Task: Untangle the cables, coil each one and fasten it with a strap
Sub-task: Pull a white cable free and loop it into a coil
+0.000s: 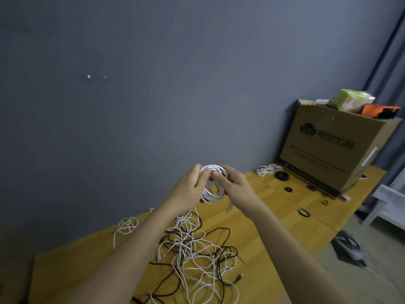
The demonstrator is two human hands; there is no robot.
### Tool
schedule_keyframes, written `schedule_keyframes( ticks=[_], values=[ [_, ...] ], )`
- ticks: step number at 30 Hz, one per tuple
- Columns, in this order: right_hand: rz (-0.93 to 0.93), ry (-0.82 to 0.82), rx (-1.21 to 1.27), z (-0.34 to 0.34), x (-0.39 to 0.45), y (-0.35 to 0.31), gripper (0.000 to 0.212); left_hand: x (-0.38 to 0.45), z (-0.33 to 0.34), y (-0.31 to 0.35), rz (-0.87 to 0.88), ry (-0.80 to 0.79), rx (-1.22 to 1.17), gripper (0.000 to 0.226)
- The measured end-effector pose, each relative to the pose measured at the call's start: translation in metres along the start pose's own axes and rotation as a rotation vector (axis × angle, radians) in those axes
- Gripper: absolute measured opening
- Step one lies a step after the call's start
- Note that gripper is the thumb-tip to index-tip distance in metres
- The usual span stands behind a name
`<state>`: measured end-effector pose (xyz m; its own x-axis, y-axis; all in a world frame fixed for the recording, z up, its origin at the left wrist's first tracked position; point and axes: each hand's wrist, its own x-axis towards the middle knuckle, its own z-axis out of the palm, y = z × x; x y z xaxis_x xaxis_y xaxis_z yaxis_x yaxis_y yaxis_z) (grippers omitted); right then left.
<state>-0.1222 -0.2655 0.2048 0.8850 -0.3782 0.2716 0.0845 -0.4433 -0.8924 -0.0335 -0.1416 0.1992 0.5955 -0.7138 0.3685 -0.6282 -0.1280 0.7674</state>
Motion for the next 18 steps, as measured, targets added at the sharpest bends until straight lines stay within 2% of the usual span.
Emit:
schedule_keyframes(
  ticks=[3, 7, 12, 18],
  values=[
    [0.01, 0.136, 0.16, 0.011, -0.003, -0.001, 0.029, 0.007, 0.008, 0.007, 0.019, 0.09, -0.058, 0.024],
    [0.121, 0.192, 0.395, 0.013, -0.008, -0.002, 0.036, 0.012, 0.023, 0.013, -0.025, 0.219, -0.206, 0.031],
    [0.123, 0.302, 0.387, -0.009, -0.018, 0.004, 0.035, 0.014, 0.052, 0.026, 0.0, 0.192, -0.293, 0.033],
    [0.188, 0.485, 0.346, -0.044, -0.035, 0.028, 0.024, 0.026, 0.102, 0.022, -0.018, 0.06, -0.173, 0.041]
  ],
)
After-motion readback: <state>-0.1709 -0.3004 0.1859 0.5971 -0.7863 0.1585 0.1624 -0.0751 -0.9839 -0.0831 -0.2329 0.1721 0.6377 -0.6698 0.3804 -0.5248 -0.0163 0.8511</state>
